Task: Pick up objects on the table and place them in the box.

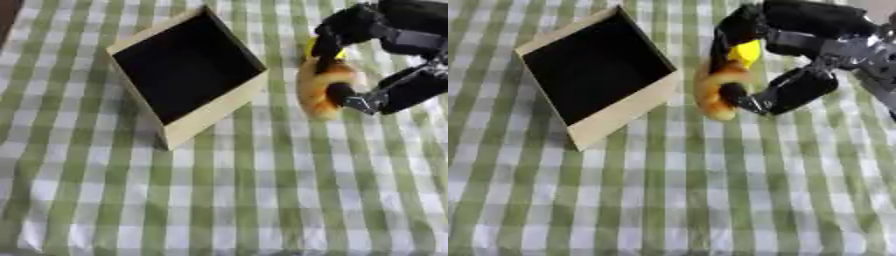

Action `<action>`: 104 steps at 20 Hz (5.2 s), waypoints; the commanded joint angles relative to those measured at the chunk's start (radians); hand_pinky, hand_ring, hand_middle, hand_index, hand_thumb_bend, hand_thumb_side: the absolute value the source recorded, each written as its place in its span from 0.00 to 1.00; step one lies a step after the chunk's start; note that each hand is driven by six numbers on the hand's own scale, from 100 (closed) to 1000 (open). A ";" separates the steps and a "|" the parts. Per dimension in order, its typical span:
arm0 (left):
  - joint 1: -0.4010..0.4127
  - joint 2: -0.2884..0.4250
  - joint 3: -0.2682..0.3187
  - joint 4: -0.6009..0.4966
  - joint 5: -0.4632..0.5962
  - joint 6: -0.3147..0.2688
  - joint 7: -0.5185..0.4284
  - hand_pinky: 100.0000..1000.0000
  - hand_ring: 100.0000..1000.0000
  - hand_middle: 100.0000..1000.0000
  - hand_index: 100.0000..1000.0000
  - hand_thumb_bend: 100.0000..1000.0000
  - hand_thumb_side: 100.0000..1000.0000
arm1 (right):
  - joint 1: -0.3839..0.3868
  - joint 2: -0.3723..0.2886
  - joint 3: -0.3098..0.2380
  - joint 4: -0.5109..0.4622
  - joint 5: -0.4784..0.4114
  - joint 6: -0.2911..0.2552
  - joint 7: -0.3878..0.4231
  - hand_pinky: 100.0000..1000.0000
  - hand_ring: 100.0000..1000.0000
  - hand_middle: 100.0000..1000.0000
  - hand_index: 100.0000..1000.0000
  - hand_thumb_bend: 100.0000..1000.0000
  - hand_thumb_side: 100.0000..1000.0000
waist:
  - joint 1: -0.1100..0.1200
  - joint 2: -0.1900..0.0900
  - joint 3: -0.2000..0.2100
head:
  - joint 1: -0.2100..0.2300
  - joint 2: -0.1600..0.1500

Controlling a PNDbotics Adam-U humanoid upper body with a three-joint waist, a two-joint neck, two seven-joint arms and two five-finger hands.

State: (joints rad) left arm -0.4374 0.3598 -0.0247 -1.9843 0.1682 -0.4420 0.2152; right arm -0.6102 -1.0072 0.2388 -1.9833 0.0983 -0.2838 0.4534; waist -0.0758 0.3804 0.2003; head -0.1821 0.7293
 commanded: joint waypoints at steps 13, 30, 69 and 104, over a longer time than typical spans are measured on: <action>-0.139 0.003 -0.065 -0.016 0.095 -0.032 -0.085 0.73 0.72 0.75 0.84 0.00 0.63 | -0.333 0.187 0.033 0.299 0.054 0.054 0.025 0.85 0.67 0.30 0.52 0.00 0.00 | -0.039 0.000 0.125 | -0.115 -0.043; -0.140 -0.022 -0.074 -0.016 0.124 -0.006 -0.122 0.73 0.72 0.76 0.84 0.00 0.63 | -0.359 0.342 0.102 0.502 0.306 -0.030 0.000 0.84 0.78 0.53 0.71 0.00 0.00 | -0.043 0.014 0.147 | -0.124 -0.051; -0.077 -0.011 -0.052 -0.016 0.072 0.017 -0.085 0.74 0.72 0.77 0.84 0.00 0.63 | 0.066 0.020 -0.191 0.390 0.284 0.032 -0.135 0.90 0.89 0.74 0.91 0.05 0.00 | -0.002 0.010 0.034 | -0.029 -0.044; -0.069 -0.022 -0.054 -0.016 0.035 0.038 -0.091 0.75 0.72 0.78 0.84 0.00 0.65 | 0.016 0.029 -0.196 0.455 0.419 0.015 -0.169 0.91 0.90 0.77 0.93 0.12 0.00 | 0.002 0.101 0.032 | -0.022 -0.080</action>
State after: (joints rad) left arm -0.5008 0.3249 -0.0829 -1.9844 0.2059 -0.4086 0.1226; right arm -0.5876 -0.9315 0.0585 -1.4950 0.5268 -0.2687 0.2836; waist -0.0760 0.5108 0.2321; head -0.2072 0.6425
